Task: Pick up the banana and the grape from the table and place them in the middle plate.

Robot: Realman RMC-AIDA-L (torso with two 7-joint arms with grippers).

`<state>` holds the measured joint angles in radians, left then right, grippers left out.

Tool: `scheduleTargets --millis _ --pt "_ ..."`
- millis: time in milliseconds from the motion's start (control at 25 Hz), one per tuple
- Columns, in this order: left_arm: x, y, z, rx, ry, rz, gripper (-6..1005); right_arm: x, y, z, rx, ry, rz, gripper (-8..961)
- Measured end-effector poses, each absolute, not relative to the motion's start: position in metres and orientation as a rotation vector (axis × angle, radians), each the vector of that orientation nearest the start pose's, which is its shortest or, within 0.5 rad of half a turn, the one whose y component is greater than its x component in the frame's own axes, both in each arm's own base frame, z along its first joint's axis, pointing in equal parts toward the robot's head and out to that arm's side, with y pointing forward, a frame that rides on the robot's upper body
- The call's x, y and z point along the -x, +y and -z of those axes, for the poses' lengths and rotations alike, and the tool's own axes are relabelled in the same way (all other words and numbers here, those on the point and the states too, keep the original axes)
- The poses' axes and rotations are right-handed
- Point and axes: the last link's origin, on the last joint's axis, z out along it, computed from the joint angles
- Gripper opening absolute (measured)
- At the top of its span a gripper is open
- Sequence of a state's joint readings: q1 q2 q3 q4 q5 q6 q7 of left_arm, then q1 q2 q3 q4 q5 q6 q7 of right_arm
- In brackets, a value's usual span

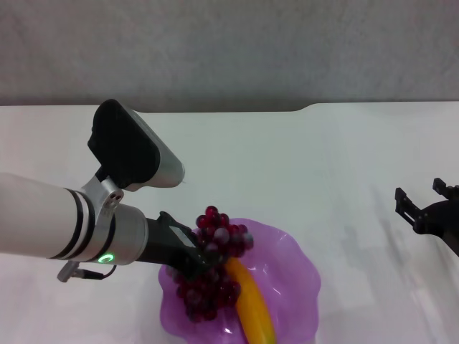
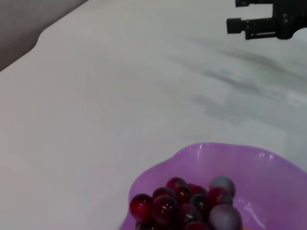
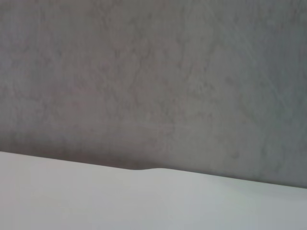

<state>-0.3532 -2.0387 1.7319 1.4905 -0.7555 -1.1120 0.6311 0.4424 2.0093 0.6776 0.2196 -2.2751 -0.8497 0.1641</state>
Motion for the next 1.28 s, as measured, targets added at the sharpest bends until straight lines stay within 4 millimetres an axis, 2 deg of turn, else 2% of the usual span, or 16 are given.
scheduleTargets --millis 240,680,880,1040,1280 --pt "0.162 0.325 0.047 2.656 -0.622 -0.093 244 -0.357 0.333 0.037 1.822 0.675 -0.423 766" --pt "0.152 0.321 0.047 2.657 -0.563 -0.027 563 -0.359 0.332 0.037 1.820 0.683 -0.408 766" --pt "0.147 0.315 0.040 2.589 -0.451 0.073 801 -0.360 0.333 0.036 1.817 0.684 -0.407 766" --pt "0.157 0.319 0.034 2.444 -0.408 0.158 846 -0.359 0.332 0.036 1.816 0.680 -0.413 766" --pt "0.184 0.329 0.037 2.329 -0.490 0.186 892 -0.356 0.334 0.037 1.822 0.674 -0.421 766"
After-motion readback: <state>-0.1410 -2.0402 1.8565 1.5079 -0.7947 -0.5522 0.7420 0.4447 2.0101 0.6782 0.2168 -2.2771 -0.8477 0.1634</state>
